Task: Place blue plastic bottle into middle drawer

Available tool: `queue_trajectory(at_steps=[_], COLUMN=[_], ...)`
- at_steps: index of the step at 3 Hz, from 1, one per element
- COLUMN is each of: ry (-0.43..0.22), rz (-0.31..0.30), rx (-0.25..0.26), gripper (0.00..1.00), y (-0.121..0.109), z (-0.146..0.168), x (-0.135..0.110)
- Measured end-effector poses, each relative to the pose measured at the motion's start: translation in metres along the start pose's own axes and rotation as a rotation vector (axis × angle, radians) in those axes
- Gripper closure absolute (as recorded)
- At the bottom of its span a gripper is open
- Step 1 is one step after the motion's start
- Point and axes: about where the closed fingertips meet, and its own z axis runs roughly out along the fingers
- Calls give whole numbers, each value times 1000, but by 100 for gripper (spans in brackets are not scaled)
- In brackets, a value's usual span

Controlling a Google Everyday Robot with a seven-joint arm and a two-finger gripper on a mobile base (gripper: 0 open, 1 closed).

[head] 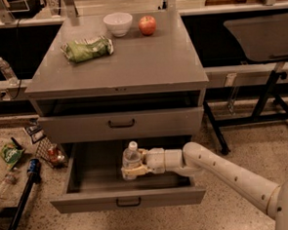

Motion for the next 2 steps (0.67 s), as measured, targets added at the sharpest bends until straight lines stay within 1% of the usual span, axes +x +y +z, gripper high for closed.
queue_trajectory(at_steps=[1, 2], ry=[8, 33], rz=[-63, -92], rx=[-14, -18], gripper=[75, 52], y=[-9, -14], z=[9, 12], x=[32, 47])
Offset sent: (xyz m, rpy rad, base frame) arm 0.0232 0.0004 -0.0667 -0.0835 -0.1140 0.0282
